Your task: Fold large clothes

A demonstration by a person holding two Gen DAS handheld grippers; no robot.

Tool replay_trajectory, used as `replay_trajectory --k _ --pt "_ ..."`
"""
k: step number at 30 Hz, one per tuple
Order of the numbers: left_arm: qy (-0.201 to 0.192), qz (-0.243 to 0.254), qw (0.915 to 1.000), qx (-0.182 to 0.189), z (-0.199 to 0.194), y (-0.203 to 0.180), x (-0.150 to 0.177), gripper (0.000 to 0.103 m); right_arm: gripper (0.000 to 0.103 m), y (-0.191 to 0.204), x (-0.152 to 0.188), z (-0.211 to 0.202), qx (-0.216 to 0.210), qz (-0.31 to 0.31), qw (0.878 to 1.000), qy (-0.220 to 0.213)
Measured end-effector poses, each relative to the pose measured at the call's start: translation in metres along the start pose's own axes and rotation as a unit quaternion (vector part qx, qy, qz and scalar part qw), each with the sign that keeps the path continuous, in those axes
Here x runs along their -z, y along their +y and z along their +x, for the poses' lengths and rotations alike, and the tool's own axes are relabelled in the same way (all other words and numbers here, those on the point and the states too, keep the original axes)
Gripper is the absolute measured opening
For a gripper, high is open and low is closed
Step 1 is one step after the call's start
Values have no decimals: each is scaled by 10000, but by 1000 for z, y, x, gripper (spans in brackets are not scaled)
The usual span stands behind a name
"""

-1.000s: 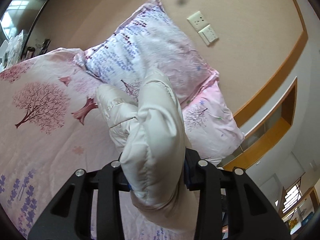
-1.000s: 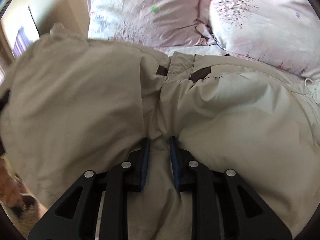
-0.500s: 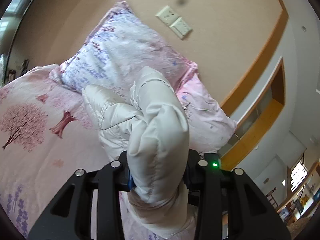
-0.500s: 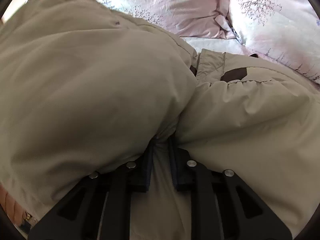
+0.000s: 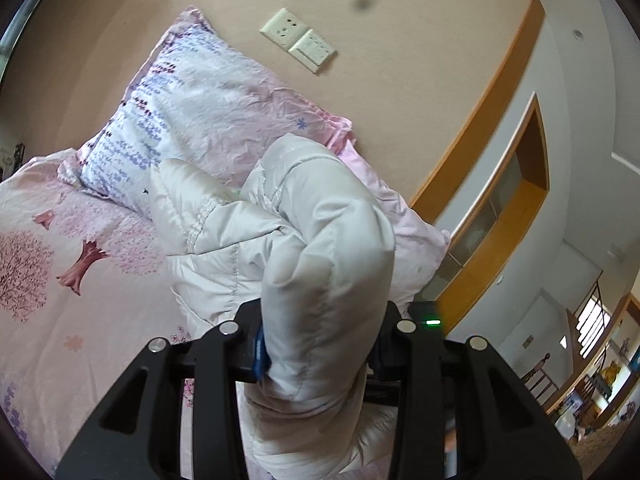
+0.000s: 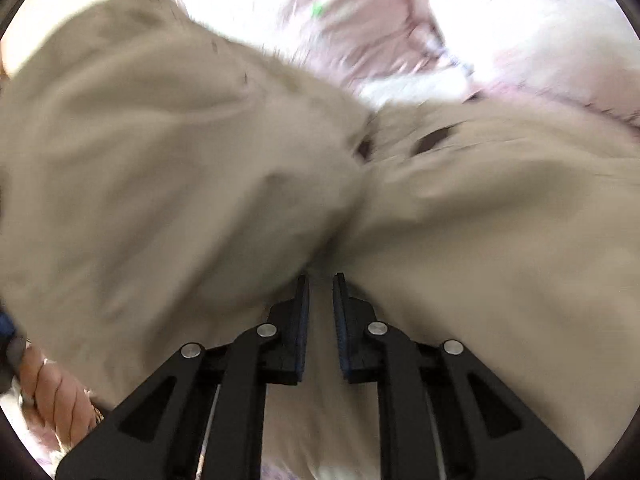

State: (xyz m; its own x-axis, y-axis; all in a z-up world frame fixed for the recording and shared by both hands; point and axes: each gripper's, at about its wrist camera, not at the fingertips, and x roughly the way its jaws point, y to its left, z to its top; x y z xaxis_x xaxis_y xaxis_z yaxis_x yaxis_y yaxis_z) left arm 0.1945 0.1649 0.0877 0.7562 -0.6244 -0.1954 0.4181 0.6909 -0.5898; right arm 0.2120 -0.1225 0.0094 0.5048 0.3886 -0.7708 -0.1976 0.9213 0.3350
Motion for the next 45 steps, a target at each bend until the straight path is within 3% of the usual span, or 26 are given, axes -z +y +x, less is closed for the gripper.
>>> replay_trajectory --k 3,7,11,13,17,23,27,31,37,40,43,45 --pt "11 117 9999 71 1 -8 1 38 16 -12 7 -27 468 -44 9980 -431" --pt "22 326 9993 176 7 -24 4 39 17 -26 1 12 426 97 9988 228" --pt "68 414 9985 363 14 -41 9 40 18 -22 -7 30 447 -12 9985 324" --pt "92 417 9981 454 17 -47 11 41 18 -29 -9 25 220 46 9994 282" --pt "148 587 9961 637 23 -63 17 41 18 -42 7 -15 -110 215 9995 -190" --pt "307 821 9924 866 37 -87 29 42 20 -79 24 -75 211 707 9922 -1001" --pt "415 883 9901 1005 49 -100 35 42 20 -103 31 -83 467 1048 9875 -1077" --pt "619 937 9868 1167 70 -118 44 43 20 -121 36 -83 199 1406 9847 -1012" --pt "1148 958 9784 1424 118 -148 63 43 20 -138 55 -125 711 1569 9740 -1471" --pt "1365 961 9741 1529 139 -160 72 43 20 -157 61 -124 1064 1741 9698 -1335" --pt "1503 1061 9706 1551 155 -170 81 43 20 -161 58 -94 960 1575 9793 -838" --pt "1576 1171 9690 1499 164 -178 88 43 20 -156 53 -81 1020 1321 9827 -799"
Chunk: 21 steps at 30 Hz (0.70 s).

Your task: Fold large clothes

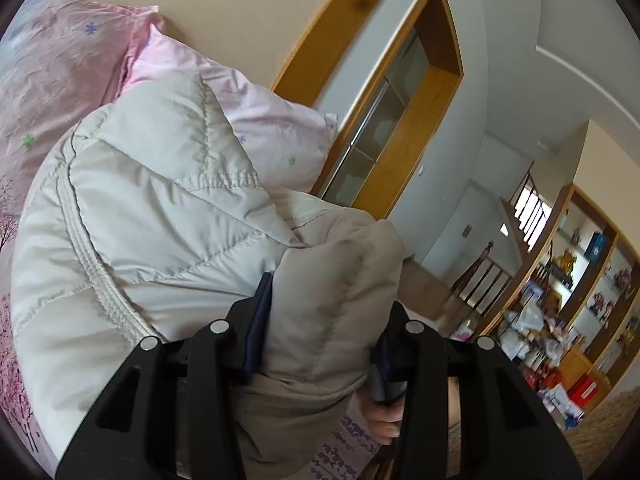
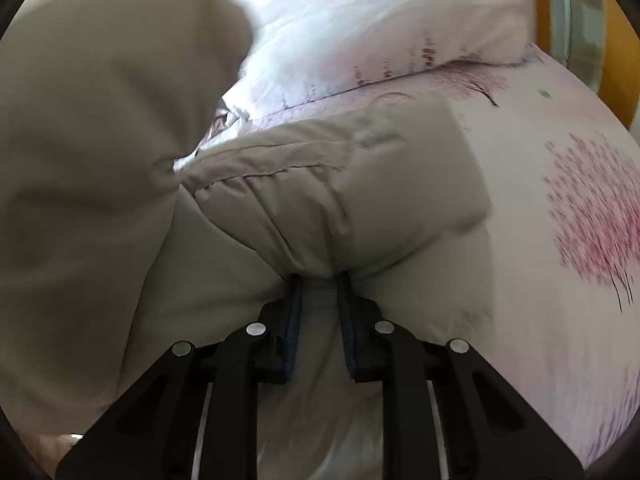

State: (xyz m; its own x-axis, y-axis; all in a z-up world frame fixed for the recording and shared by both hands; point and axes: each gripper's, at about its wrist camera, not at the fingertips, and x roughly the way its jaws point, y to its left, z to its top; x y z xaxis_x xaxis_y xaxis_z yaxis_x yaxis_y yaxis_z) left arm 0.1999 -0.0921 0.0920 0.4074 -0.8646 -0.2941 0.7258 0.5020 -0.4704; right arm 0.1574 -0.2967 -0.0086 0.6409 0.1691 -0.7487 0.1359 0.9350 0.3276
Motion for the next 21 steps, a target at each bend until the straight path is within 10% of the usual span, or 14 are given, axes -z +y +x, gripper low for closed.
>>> replay_trajectory --k 6,11,21 --pt "350 238 9991 -103 29 -8 10 44 27 -26 -2 -21 -529 281 9981 -147" --pt "511 474 9975 -131 43 -14 16 44 42 -67 22 -77 -179 779 9916 -1019" --pt "710 655 9953 -104 64 -29 25 48 27 -75 14 -13 -1 800 9968 -89"
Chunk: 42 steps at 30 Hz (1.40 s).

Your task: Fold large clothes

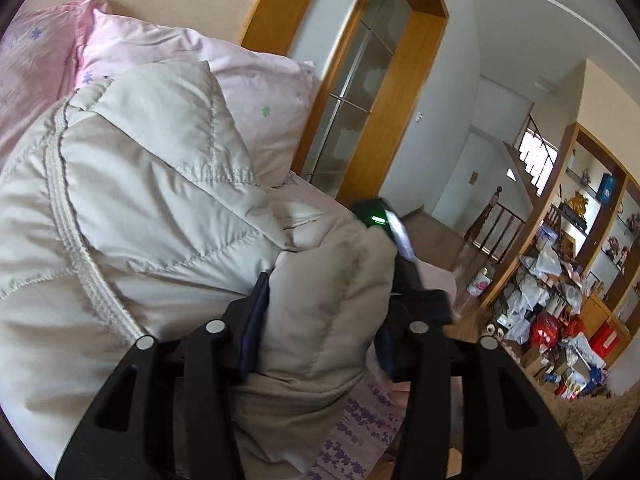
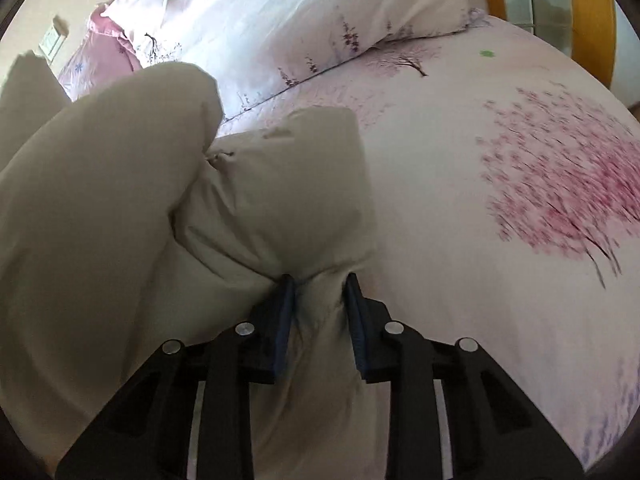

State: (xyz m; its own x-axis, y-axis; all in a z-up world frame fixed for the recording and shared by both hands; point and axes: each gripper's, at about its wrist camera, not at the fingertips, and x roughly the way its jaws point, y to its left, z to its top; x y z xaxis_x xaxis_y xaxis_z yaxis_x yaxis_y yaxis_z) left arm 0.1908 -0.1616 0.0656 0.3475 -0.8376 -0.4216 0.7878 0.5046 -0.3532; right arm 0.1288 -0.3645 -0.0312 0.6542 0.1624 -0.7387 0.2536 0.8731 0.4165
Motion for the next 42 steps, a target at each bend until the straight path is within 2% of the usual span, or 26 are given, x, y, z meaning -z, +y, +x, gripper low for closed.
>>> replay_trajectory --k 4,6,7,11,13,15,17,19,22,24,28,31,36,37,39,40,42 --pt "130 233 9996 -117 15 -7 4 49 28 -11 -6 -3 -150 26 9999 16" --pt "235 338 9991 -137 23 -9 9 49 37 -28 -7 -17 -119 183 9997 -133" --pt "284 393 9987 -151 26 -11 12 49 46 -33 -10 -24 -54 281 9993 -239" --pt "397 518 9977 -181 35 -12 19 52 50 -50 -14 -65 -13 587 9950 -805" --pt "431 535 9975 -174 39 -14 19 54 59 -44 -19 -85 -282 535 9930 -1011" --pt "455 562 9972 -187 42 -15 19 56 68 -30 -23 -97 -732 340 9914 -1031" --pt "476 641 9966 -210 45 -16 21 59 78 -10 -29 -100 -1358 93 9870 -857" --pt "500 721 9959 -235 48 -19 22 61 82 5 -31 -98 -1750 -89 9827 -606" --pt "538 838 9947 -257 52 -23 24 62 82 27 -41 -83 -1935 -341 9805 -80" --pt "558 882 9942 -254 53 -23 26 63 82 38 -43 -74 -1949 -488 9796 93" --pt "601 946 9934 -234 55 -24 26 63 74 46 -45 -67 -2080 -581 9762 198" --pt "633 1010 9926 -225 57 -28 26 64 72 47 -41 -67 -2177 -634 9736 248" --pt "679 1145 9908 -253 62 -35 27 66 68 49 -38 -49 -2271 -648 9693 680" --pt "687 1155 9906 -256 62 -35 28 66 65 49 -38 -45 -2300 -630 9681 770" --pt "709 1169 9903 -258 63 -35 28 66 50 46 -37 -41 -2335 -601 9666 867" --pt "712 1179 9901 -266 65 -38 28 66 38 45 -38 -40 -2389 -584 9652 893" --pt "734 1204 9896 -282 64 -40 26 66 29 40 -38 -38 -2418 -461 9648 924"
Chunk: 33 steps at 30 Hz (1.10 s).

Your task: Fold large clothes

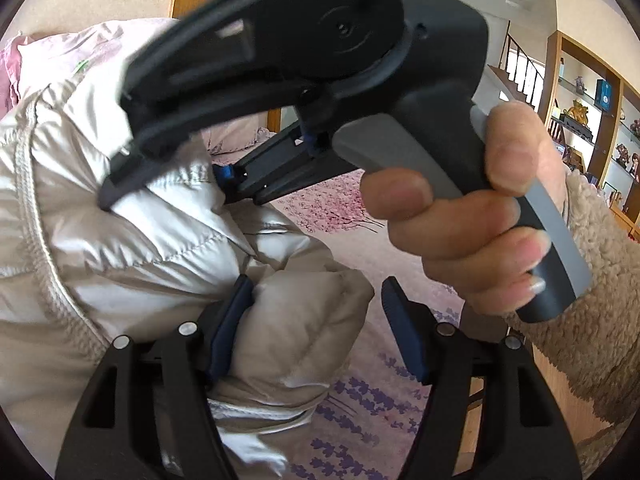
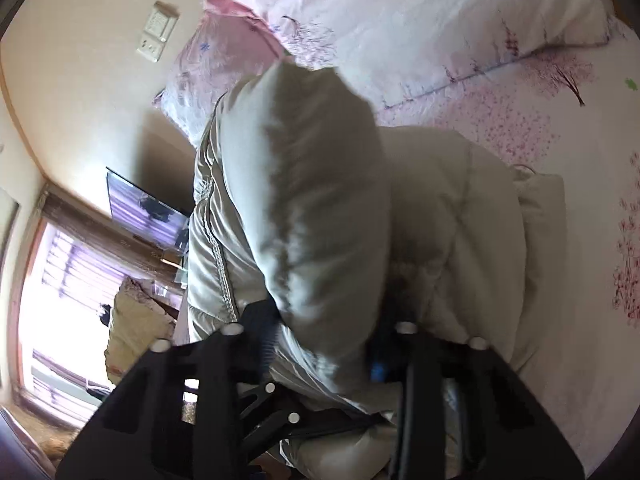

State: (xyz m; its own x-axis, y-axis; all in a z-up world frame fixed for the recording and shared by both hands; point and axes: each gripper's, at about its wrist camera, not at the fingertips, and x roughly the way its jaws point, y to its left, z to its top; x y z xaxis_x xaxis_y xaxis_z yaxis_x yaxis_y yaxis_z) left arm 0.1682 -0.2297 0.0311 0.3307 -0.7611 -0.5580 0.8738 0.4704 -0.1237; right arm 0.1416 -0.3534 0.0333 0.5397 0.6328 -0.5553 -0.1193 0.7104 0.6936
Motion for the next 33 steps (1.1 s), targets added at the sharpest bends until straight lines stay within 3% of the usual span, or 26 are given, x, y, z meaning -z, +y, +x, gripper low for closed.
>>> replay_trajectory --k 4,9,11,14,17,20,33 --pt "-27 -50 9999 101 -25 -1 -7 64 18 2 3 -10 125 -33 9997 -220" --pt "-431 -508 9976 175 -104 32 -21 69 15 15 2 -20 296 -255 9982 -449" --pt "-663 -780 9947 -42 -131 57 -27 76 14 24 3 -26 372 -400 9968 -584" --pt "-871 -1234 9852 -809 -157 107 -32 77 14 33 4 -36 516 -532 9944 -759" --pt "-695 -1891 9726 -1157 -155 158 -31 77 14 35 5 -42 754 -574 9915 -895" --pt "-566 -2104 9672 -1307 -146 179 -27 77 14 20 6 -43 968 -383 9907 -879" --pt "-49 -1834 9703 -1577 -105 175 -21 84 20 -38 5 -31 1306 90 9895 -617"
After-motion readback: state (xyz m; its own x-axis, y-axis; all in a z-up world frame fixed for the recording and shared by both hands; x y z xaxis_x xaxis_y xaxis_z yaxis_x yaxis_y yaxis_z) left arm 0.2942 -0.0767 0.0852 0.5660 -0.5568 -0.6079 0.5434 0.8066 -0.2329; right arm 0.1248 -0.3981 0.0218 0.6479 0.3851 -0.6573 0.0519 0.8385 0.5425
